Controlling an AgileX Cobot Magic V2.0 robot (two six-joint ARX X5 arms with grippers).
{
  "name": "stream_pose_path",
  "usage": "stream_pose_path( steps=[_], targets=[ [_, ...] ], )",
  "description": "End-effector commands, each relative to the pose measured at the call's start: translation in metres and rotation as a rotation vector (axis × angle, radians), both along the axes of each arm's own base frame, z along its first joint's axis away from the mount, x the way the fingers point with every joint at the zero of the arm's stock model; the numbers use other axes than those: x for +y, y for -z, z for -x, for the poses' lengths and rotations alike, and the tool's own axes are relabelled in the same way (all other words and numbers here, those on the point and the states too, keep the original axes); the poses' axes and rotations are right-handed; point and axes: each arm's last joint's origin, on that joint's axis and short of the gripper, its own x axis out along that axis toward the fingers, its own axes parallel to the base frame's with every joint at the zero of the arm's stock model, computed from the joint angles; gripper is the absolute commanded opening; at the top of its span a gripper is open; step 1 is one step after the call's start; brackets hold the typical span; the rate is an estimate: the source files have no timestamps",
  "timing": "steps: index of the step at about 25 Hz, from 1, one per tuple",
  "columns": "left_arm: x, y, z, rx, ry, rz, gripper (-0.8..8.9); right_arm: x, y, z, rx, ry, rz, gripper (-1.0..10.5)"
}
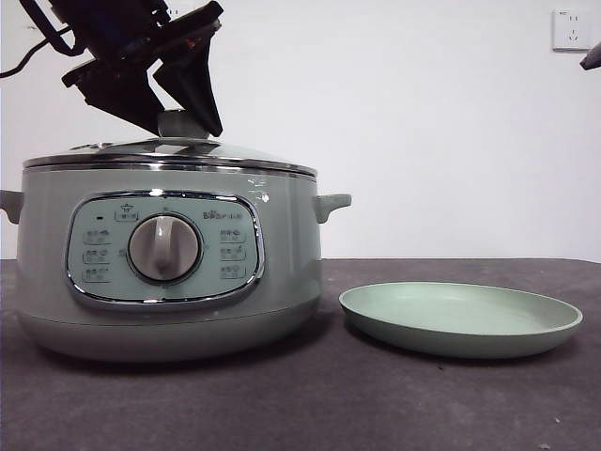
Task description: Take the corn out from the steamer,put the corn on the plate,close the lid
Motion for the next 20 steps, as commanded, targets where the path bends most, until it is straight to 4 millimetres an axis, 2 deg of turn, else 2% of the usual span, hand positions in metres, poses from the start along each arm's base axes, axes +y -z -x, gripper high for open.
stream_pose_path(
  steps=[1, 3, 7, 12, 14, 20],
  targets=[
    [0.003, -0.011, 0.005, -0.06, -0.006, 0.001, -0.09, 0.005, 0.001, -0.004, 0.01, -0.021, -0.002, 4.4],
    [0.008, -0.028, 0.014, -0.125, -0.04, 0.006, -0.09, 0.014, 0.004, -0.011, 0.039, -0.058, -0.009, 4.4],
    [0.025, -0.064, 0.044, -0.262, -0.088, 0.048, -0.09, 0.045, 0.002, -0.03, 0.073, -0.136, 0.053, 4.4],
    [0.057, -0.1, 0.095, -0.42, -0.248, 0.041, -0.09, 0.11, -0.01, -0.061, 0.098, -0.267, 0.19, 4.4],
    [0.069, -0.108, 0.114, -0.463, -0.32, 0.027, -0.09, 0.14, -0.013, -0.075, 0.111, -0.313, 0.28, 4.4],
    [0.089, -0.117, 0.146, -0.53, -0.424, -0.017, -0.09, 0.201, -0.015, -0.101, 0.127, -0.381, 0.423, 4.4]
  ],
)
